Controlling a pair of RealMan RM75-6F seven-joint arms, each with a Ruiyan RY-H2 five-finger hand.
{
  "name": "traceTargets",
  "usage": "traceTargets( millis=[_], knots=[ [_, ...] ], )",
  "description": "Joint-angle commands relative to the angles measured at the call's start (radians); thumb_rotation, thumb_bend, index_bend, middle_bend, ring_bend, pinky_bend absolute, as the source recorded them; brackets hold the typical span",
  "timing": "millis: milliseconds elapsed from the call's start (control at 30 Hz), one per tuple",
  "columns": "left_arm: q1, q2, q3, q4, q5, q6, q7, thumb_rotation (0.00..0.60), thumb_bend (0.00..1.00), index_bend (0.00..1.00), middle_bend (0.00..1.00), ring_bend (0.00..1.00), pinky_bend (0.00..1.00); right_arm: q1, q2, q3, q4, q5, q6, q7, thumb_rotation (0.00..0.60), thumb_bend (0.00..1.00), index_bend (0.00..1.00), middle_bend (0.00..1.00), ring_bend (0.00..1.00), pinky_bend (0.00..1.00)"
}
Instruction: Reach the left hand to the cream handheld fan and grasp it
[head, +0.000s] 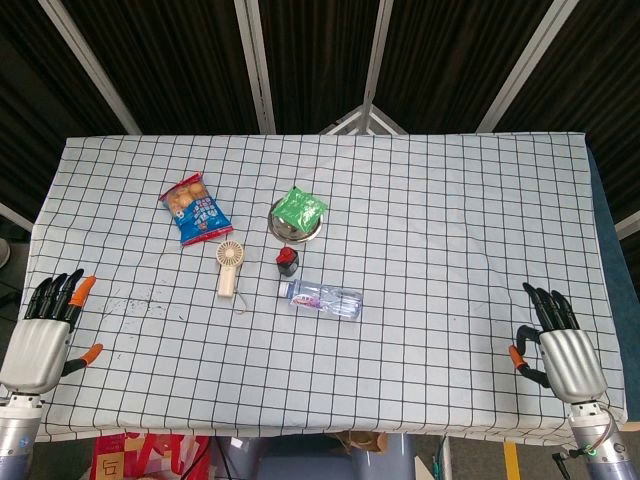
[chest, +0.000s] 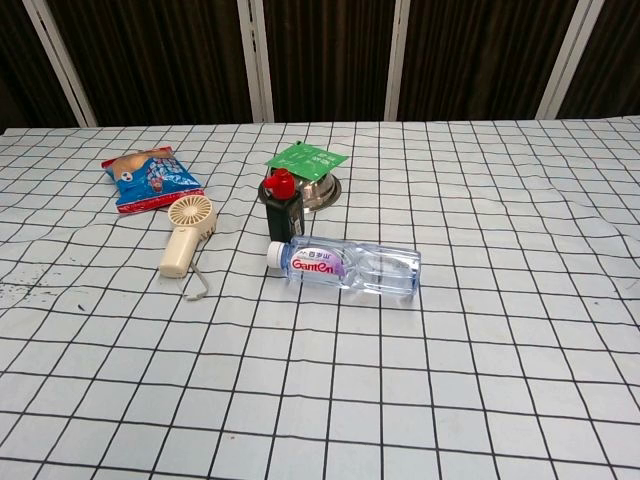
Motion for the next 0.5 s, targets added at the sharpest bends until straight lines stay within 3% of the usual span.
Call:
traceTargets(
  millis=[33,200,233,300,367,433,500],
  knots=[
    [0.002,0.003,-0.005,-0.007,-0.002,-0.015,0.001,0.600,0.17,0.00,0.00,0.00,0.02,-0.002,0.001,0.002,-0.003,0.001,0.005,0.004,0.600,0.40,0.00,0.00,0.00,0.00],
    [0.003,0.005,-0.011,-0.016,-0.008,-0.039,0.016,0.600,0.19,0.00,0.03,0.01,0.06,-0.004,0.004,-0.002,-0.003,-0.002,0.007,0.002,0.600,0.40,0.00,0.00,0.00,0.00],
    [0.001,0.006,-0.013,-0.019,-0.012,-0.048,0.026,0.600,0.21,0.00,0.09,0.06,0.15,-0.005,0.004,-0.001,-0.003,-0.002,0.008,0.003,0.600,0.40,0.00,0.00,0.00,0.00],
    [-0.010,0.006,-0.023,-0.026,-0.021,-0.067,0.059,0.600,0.30,0.00,0.30,0.25,0.40,-0.005,0.003,-0.001,-0.004,-0.001,0.008,0.006,0.600,0.40,0.00,0.00,0.00,0.00],
    [-0.030,-0.001,-0.042,-0.028,-0.025,-0.091,0.094,0.600,0.43,0.00,0.58,0.51,0.64,-0.002,0.003,-0.002,-0.005,-0.004,0.004,0.005,0.600,0.40,0.00,0.00,0.00,0.00],
    [-0.054,-0.010,-0.061,-0.036,-0.046,-0.131,0.117,0.600,0.56,0.00,0.72,0.63,0.73,0.000,0.001,-0.003,-0.004,-0.005,0.000,0.001,0.600,0.40,0.00,0.00,0.00,0.00],
    [-0.106,-0.027,-0.098,-0.053,-0.105,-0.221,0.156,0.600,0.71,0.00,0.79,0.70,0.79,0.000,0.002,-0.002,-0.006,-0.002,-0.003,0.001,0.600,0.40,0.00,0.00,0.00,0.00]
  ],
)
